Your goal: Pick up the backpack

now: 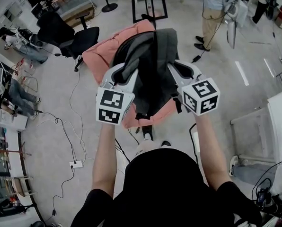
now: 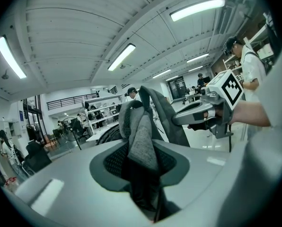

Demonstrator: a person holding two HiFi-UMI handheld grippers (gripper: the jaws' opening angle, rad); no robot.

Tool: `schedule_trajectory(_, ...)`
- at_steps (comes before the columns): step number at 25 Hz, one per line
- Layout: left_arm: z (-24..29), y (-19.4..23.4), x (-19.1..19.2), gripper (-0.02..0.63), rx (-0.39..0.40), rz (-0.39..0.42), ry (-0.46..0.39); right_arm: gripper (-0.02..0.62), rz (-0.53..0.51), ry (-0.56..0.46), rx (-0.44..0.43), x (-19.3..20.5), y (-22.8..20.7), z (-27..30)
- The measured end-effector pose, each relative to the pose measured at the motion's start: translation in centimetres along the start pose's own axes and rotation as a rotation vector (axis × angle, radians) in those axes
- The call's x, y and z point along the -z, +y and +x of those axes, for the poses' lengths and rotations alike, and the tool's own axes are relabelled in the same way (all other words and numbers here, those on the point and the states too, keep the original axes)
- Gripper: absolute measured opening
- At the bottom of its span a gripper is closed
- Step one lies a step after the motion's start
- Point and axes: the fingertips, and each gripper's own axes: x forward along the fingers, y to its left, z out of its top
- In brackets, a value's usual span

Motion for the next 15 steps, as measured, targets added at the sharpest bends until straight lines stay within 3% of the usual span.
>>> schedule_trajectory(15, -0.33, 0.00, 0.32, 0.097, 0.004, -0.002, 0.007, 0.038, -0.006, 0.018, 0.005, 0.32, 0.22, -0.38)
